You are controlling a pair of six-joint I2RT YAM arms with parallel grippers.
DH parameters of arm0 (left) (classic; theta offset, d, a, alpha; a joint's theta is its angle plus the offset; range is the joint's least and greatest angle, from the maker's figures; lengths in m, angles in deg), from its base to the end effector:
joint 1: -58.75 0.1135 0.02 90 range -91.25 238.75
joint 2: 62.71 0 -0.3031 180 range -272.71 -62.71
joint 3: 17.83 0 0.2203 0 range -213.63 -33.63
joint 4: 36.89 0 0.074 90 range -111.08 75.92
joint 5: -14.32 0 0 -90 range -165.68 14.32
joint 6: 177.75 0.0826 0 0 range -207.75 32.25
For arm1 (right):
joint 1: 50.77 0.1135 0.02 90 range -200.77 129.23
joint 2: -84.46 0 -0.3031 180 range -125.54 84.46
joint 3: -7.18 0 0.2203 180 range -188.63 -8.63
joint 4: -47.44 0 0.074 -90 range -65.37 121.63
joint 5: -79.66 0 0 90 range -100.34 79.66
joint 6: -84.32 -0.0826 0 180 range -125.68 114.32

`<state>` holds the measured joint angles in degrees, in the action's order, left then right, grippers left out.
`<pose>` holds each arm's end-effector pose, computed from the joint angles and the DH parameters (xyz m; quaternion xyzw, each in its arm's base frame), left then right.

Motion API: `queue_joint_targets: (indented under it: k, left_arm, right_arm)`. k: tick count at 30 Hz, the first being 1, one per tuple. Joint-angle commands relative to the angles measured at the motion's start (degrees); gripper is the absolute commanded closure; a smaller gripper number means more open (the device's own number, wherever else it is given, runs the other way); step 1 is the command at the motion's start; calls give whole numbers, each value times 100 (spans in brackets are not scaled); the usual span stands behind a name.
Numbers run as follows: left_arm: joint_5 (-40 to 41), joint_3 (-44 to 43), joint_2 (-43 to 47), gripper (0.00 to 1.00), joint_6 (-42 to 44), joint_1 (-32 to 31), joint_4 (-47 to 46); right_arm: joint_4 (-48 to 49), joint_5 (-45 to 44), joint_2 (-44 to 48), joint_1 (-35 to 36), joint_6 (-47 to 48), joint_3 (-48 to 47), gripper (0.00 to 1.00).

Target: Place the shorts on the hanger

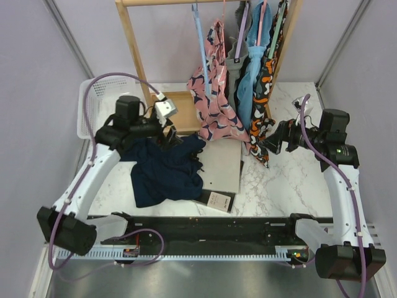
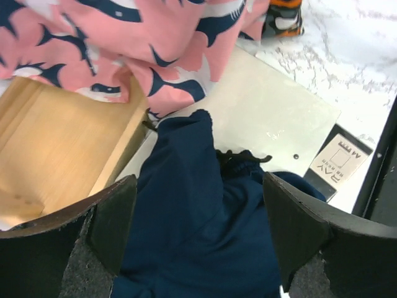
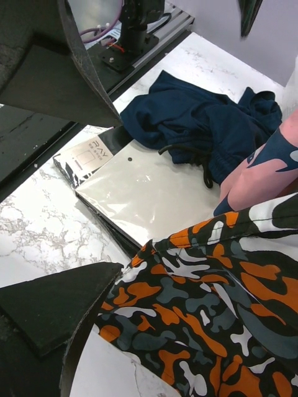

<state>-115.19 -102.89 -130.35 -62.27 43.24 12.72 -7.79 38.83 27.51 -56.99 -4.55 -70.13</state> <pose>0.2090 -0.1125 0.3864 0.4415 0.7145 -0.2552 0.4789 0.1720 0.0441 0.3710 -0.1565 0.8139 0.3411 0.4436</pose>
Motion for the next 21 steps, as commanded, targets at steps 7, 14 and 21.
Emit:
queue_joint_targets:
  k: [7, 14, 21]
  left_arm:
    - [2253, 79, -2076, 14, 1047, -1420, -752]
    - [2106, -150, -1318, 98, 1215, -1911, -42]
    - [1482, -1940, -259, 98, -251, -2132, 329]
  right_arm:
    - [400, 84, 201, -11, -648, 199, 4]
    - [602, 40, 447, -11, -1123, 515, 7]
    - [1259, 110, 439, -11, -1781, 621, 9]
